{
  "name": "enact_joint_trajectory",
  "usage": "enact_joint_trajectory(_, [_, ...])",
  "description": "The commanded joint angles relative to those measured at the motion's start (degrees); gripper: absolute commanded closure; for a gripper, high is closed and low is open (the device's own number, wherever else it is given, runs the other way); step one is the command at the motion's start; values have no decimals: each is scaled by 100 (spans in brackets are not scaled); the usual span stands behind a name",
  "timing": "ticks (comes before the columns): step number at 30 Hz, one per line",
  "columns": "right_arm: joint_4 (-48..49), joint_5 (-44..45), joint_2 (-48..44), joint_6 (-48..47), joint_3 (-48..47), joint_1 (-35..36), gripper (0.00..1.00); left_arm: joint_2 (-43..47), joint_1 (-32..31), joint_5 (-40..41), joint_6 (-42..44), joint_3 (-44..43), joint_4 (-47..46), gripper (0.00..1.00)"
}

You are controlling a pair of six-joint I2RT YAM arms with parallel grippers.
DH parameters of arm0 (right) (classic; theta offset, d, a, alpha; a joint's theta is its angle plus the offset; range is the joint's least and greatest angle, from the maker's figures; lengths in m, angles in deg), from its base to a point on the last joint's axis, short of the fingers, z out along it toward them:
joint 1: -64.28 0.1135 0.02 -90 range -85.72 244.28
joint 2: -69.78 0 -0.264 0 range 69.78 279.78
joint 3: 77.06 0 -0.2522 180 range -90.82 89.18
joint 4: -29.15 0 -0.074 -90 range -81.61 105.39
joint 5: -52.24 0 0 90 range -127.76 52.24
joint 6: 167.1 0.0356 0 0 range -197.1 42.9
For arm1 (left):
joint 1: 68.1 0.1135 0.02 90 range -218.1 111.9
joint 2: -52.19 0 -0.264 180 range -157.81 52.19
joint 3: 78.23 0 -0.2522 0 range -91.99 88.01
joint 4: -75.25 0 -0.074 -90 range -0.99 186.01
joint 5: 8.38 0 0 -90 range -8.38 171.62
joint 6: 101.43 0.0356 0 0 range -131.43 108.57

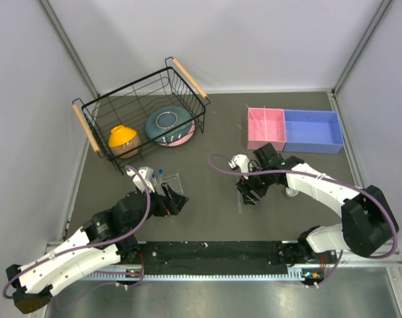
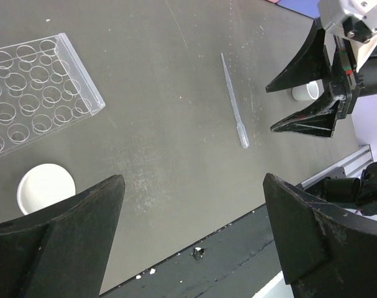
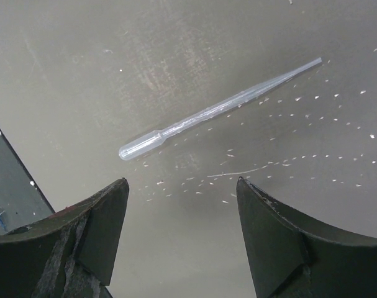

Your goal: Organize the chemistry lab equipment

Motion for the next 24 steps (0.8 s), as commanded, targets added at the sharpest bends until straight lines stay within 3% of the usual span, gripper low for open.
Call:
enact_joint_trajectory(1, [279,265,186,274,-150,237,28,88,-8,166,-53,53,45,1])
enact_joint_trajectory(8, [447,520,801,1196,-528,387,28,132,-8,183,-62,27,133,1])
enact_joint_trajectory(20, [500,959,1355,1505,-660,958,30,255,-8,236,-106,97,168,1])
enact_joint_trajectory(23, [500,1381,1495,1461,-678,1081,33,255,-8,245,-97,88,186,1])
enact_joint_trajectory(24, [500,1478,1531,1461,-687,1099,39,255,-8,245,-89,88,186,1])
